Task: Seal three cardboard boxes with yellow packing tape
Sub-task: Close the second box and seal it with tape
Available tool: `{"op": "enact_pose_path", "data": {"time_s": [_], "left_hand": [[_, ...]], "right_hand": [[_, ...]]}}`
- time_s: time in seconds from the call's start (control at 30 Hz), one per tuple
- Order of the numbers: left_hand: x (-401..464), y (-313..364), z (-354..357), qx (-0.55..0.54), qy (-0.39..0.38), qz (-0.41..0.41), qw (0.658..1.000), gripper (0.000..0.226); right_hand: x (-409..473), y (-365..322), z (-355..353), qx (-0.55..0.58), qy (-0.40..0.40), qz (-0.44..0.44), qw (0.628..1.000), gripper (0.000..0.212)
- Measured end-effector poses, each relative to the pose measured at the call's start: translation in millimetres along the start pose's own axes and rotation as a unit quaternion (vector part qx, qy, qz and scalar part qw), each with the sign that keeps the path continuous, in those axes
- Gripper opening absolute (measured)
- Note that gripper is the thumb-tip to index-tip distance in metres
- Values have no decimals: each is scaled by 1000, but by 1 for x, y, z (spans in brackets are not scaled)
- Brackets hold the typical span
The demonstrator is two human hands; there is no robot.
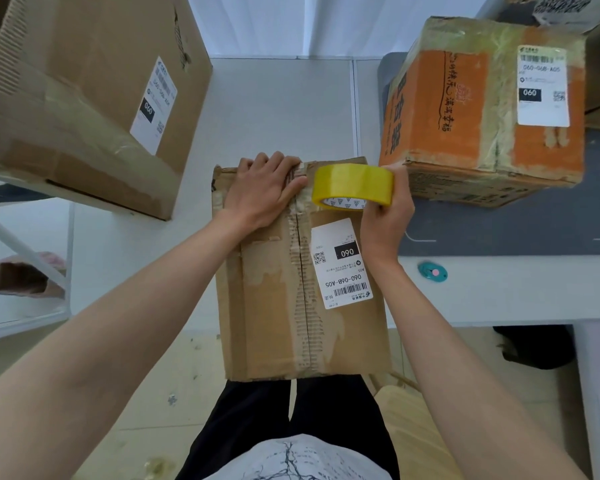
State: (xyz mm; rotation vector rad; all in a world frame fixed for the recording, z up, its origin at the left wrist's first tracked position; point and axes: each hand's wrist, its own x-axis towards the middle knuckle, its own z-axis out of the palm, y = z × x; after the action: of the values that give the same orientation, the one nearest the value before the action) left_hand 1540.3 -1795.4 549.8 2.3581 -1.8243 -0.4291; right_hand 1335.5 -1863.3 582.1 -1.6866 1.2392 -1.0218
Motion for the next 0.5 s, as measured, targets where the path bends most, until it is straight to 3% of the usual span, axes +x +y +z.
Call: {"op": "enact_pose_path", "data": {"time_s": [0.1, 0.3, 0.37, 0.43, 0.5], "left_hand": [[1, 3, -1, 22, -11, -17, 1000, 66], [1, 4, -6, -36, -28, -25, 999, 68], [1, 5, -12, -139, 1, -33, 990, 60], [-1, 13, -24, -286, 71, -51, 954, 50], [-7, 27, -40, -385, 84, -61, 917, 45]], "right_hand": [[3, 5, 0, 10, -19, 17, 1000, 2], [5, 2, -8, 29, -78, 60, 995, 25], [3, 1, -16, 55, -118, 88, 988, 40], [-1, 5, -30, 50, -142, 101, 983, 56], [-12, 14, -48, 32, -138, 89, 986, 58]]}}
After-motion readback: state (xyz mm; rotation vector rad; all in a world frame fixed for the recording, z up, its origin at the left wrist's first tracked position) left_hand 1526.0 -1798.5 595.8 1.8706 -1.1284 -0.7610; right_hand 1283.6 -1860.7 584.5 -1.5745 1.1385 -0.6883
